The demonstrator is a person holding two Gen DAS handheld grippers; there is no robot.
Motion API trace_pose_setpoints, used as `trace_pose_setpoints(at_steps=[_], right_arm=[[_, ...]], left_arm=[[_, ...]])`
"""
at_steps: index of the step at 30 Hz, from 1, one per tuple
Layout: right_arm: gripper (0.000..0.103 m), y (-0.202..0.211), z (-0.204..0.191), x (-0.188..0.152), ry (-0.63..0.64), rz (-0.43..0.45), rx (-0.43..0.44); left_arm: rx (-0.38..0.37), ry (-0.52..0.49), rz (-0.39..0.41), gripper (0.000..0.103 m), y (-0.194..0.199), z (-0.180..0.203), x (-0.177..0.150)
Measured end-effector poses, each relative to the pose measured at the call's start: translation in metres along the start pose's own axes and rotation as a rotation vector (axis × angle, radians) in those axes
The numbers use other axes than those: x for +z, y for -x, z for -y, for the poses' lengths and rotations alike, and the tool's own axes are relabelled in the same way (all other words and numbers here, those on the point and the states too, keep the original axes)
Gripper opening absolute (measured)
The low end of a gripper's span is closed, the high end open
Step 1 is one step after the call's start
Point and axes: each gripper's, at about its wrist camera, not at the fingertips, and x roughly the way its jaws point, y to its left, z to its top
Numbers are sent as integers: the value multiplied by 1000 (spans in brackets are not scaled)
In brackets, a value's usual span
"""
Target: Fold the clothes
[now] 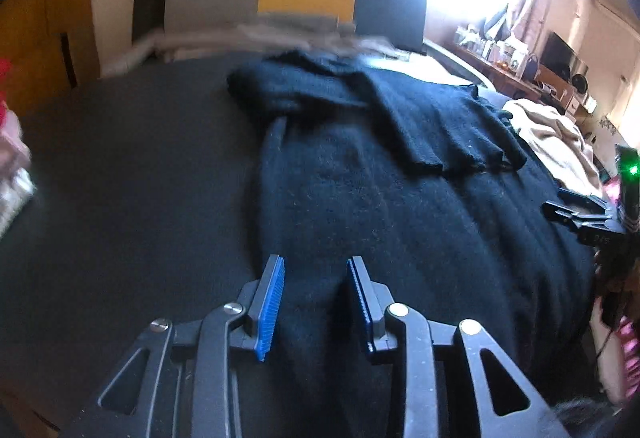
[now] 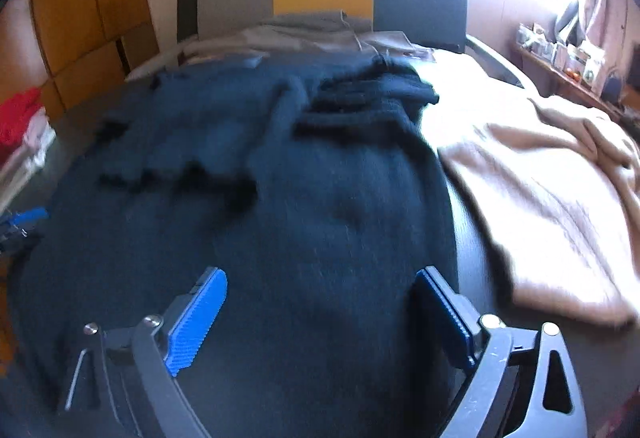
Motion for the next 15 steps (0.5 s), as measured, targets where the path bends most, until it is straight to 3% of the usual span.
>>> trace_pose_setpoints(at_steps=[5, 8, 12, 15], right_arm=[[103, -1, 2, -15, -5, -9, -23], [103, -15, 2, 1, -17, -69, -31], [103, -34, 3, 24, -21, -120, -38], [103, -46, 3, 40, -25, -132, -40]], left_arm=[[67, -28, 17, 46, -11, 0, 2], [65, -16, 9, 51, -24, -7, 16], [75, 6, -15, 66, -50, -23, 46], [85, 11, -42, 68, -63, -30, 63]])
